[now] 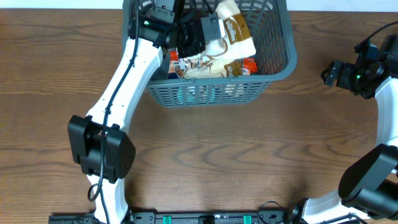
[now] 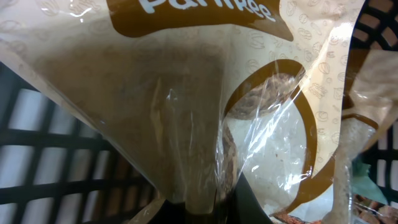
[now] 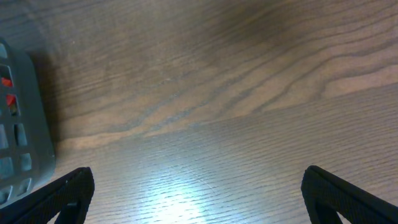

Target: Pack container

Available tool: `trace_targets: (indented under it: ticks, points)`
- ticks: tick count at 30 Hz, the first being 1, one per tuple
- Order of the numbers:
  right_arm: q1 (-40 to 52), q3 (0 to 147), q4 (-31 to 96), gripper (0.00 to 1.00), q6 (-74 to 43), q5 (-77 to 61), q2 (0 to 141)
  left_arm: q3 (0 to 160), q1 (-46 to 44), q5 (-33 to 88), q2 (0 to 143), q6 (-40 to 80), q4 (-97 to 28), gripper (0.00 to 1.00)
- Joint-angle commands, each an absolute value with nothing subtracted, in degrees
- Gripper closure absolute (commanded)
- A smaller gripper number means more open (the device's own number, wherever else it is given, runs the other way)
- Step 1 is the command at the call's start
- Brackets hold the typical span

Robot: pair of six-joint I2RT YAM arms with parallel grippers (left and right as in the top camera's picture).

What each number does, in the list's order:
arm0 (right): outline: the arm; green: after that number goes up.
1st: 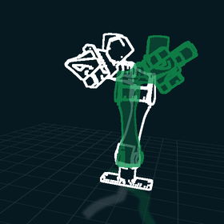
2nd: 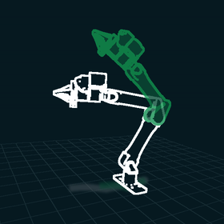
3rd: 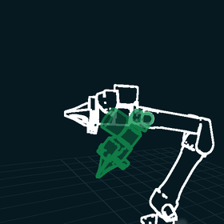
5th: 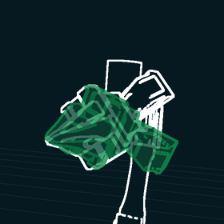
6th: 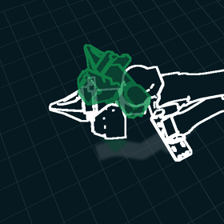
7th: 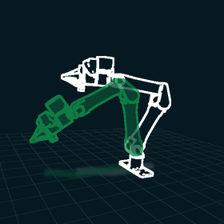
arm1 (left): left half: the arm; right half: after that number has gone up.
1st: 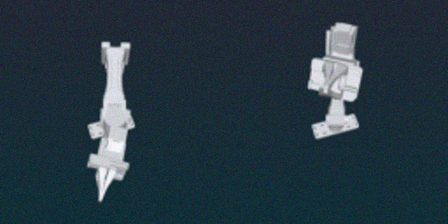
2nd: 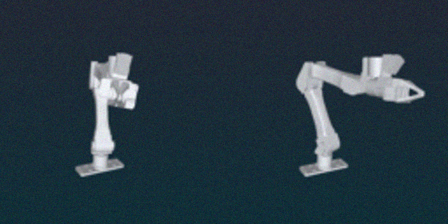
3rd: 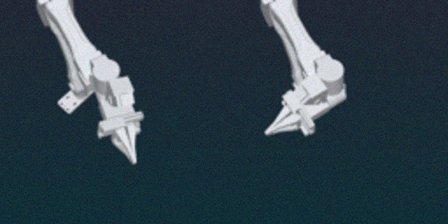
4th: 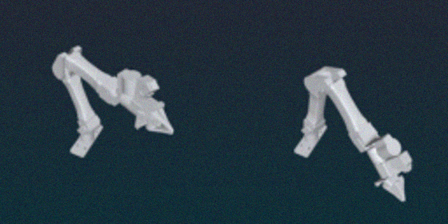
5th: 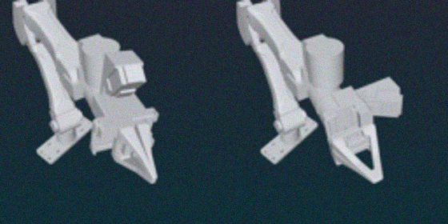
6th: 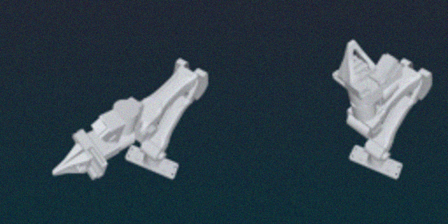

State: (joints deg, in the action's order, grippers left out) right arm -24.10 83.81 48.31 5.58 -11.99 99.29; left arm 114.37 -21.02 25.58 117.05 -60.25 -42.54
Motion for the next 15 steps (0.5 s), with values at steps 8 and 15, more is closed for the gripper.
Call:
trace_targets:
  ticks: [8, 15]
  points:
    - [-23.2, 83.6, 48.1, 0.01, 5.2, -12.3, 99.0, 115.5, -20.8, 27.8, 116.1, -58.4, -45.1, 0.25]
    - [-23.2, 83.6, 44.4, 0.01, 9.5, -11.9, 99.0, 115.5, -20.6, 14.2, 116.1, -50.5, -43.0, 0.01]
